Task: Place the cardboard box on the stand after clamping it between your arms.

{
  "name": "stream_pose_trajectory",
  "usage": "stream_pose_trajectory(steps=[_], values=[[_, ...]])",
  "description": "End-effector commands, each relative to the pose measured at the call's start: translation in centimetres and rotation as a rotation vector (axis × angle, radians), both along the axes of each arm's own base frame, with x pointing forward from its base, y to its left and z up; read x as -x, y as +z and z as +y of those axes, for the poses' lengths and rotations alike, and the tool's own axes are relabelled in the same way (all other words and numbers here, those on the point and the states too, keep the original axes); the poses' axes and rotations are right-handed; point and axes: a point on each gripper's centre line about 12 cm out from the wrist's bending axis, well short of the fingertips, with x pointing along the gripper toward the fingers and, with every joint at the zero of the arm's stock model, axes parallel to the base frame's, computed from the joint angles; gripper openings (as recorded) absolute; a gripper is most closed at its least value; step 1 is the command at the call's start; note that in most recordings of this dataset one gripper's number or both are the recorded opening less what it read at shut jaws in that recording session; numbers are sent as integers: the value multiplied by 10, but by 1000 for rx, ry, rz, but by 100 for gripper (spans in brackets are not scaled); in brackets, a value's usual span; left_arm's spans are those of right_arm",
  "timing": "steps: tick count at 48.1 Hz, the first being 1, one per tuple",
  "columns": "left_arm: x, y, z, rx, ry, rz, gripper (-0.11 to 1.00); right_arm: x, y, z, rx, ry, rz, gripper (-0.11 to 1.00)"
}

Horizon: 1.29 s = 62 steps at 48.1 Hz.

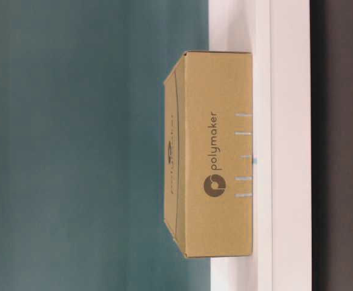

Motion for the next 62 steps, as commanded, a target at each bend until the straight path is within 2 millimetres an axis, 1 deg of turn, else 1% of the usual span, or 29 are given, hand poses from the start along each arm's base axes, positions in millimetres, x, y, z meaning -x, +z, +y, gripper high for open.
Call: stream_pose_trajectory(steps=[1,10,23,35,47,55,62], values=[[2,7,-1,1,-3,-31,78,2,1,3,-29,6,-18,82],[10,6,-2,17,3,-53,78,9,-1,10,-65,36,-32,82],[20,1,-3,51,13,-74,78,17,-2,11,-81,38,-67,82],[20,-6,-3,54,13,-60,78,21,-7,11,-82,38,-72,82],[20,-14,-3,56,14,-42,78,25,-15,11,-82,36,-61,82],[20,-17,-3,56,14,-37,78,27,-18,11,-82,34,-63,82],[20,-15,-3,56,14,-48,78,27,-22,11,-81,36,-61,82]])
